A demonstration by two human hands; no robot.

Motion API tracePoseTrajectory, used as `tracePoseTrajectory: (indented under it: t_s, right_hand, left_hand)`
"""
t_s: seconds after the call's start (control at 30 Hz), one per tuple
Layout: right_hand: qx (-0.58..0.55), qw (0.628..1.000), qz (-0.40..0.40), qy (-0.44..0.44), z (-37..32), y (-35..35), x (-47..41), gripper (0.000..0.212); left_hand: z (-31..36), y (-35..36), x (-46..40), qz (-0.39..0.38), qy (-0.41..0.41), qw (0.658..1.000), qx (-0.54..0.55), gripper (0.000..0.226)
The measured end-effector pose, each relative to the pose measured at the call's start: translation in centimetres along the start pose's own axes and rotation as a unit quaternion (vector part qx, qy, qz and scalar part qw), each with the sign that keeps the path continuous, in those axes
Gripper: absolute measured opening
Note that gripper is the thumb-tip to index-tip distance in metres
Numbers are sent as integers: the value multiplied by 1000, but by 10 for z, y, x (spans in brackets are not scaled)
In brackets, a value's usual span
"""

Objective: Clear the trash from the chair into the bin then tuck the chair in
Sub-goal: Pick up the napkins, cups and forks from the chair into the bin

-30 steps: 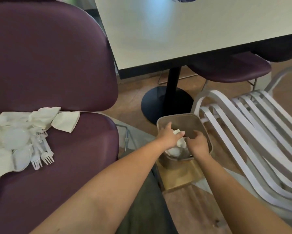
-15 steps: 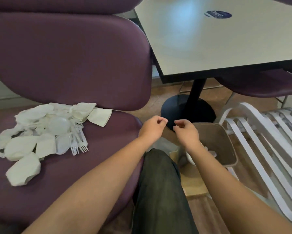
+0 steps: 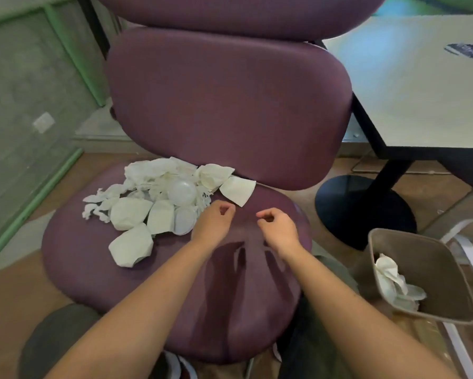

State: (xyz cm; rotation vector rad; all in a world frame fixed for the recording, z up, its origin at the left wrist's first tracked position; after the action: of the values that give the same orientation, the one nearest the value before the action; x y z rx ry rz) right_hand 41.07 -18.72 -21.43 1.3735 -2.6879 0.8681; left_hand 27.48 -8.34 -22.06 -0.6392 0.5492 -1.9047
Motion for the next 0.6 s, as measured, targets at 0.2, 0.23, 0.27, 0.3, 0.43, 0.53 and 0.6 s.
tracePoseTrajectory:
  t_s: [0.2, 0.23, 0.27, 0.3, 0.43, 0.53, 0.6]
  right_hand:
    - [44, 996, -79, 0, -13, 68, -6, 21]
    - [57, 994, -91, -8, -15, 79, -7, 23]
    - [66, 993, -100, -15, -17, 88, -7, 25]
    - [73, 991, -110, -21, -19, 98, -8, 28]
    - [68, 988, -135, -34, -25, 132, -9, 32]
    - [68, 992, -108, -24, -26, 141, -11, 30]
    - [69, 992, -103, -11, -25, 147, -13, 30]
  left_hand:
    - [-68, -50, -1, 107, -59, 990, -66, 29]
    - [-74, -54, -1, 112, -64, 988, -82, 33]
    - [-78, -55, -1, 112, -65, 987, -92, 37]
    - [-81, -55, -2, 106, -65, 987, -97, 39]
    - [-89, -53, -8, 88, -68, 988, -104, 37]
    - [-91, -54, -9, 88, -59, 987, -120, 31]
    - [-93, -56, -10, 93, -49, 986, -127, 27]
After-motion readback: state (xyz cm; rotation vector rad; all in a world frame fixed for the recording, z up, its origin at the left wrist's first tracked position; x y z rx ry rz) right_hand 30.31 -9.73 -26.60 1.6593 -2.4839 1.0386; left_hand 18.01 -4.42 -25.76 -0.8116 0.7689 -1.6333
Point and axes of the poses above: each hand's wrist, its own x-axis away from the middle knuckle, its own y-axis out of the palm, z = x × y, the point moved 5 cm from there along -x, towards the middle knuckle, and after that the axes turned 2 degrees about -x, right-handed, at the moved point
